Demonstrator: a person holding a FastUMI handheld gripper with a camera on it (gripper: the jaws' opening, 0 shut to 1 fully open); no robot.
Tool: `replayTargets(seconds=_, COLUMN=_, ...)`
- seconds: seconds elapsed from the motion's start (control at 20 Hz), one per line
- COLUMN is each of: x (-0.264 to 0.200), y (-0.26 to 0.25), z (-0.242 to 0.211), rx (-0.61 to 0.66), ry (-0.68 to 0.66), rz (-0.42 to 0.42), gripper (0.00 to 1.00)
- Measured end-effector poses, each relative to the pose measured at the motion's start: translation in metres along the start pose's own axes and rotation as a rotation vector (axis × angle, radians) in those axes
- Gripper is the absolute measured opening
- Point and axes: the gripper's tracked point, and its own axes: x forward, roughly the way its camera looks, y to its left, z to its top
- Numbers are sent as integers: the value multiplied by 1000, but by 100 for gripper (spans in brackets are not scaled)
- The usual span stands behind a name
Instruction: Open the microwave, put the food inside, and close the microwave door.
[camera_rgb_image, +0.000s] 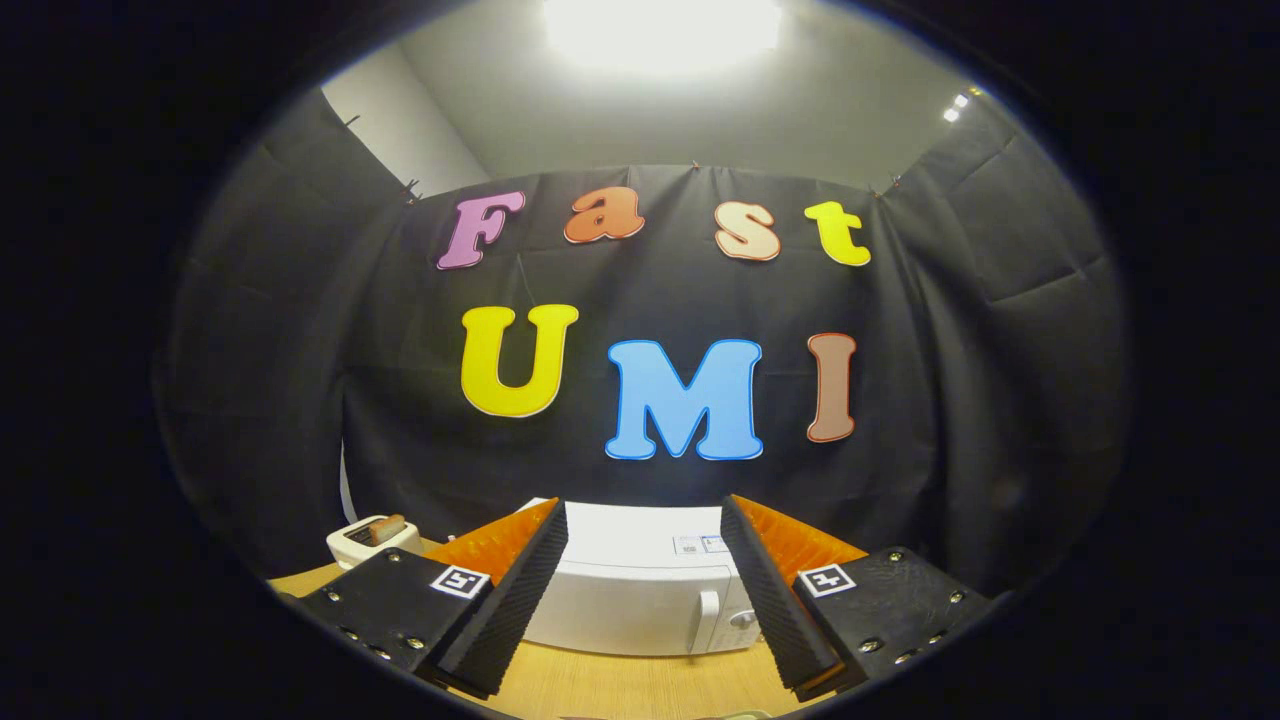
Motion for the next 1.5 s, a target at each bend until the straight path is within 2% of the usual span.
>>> replayTargets(seconds=0.6, x=67, y=-56, z=-142, rx=31, ry=88, rz=-14, gripper=96)
replayTargets(seconds=0.85, x=93, y=-69, z=-190, rx=-50, ry=112, rz=-34, gripper=96)
replayTargets(seconds=1.0, x=106, y=-78, z=-218, rx=-72, ry=145, rz=-60, gripper=92)
replayTargets(seconds=1.1, x=113, y=-69, z=-237, rx=-49, ry=185, rz=-29, gripper=92)
replayTargets(seconds=1.15, x=115, y=-67, z=-248, rx=-43, ry=207, rz=-21, gripper=83)
replayTargets(seconds=1.3, x=122, y=-67, z=-267, rx=-82, ry=232, rz=-42, gripper=82)
replayTargets(seconds=1.4, x=125, y=-71, z=-272, rx=-92, ry=236, rz=-63, gripper=62)
replayTargets(seconds=1.45, x=127, y=-66, z=-276, rx=-73, ry=244, rz=-46, gripper=44)
replayTargets(seconds=1.5, x=126, y=-67, z=-280, rx=-62, ry=258, rz=-53, gripper=40)
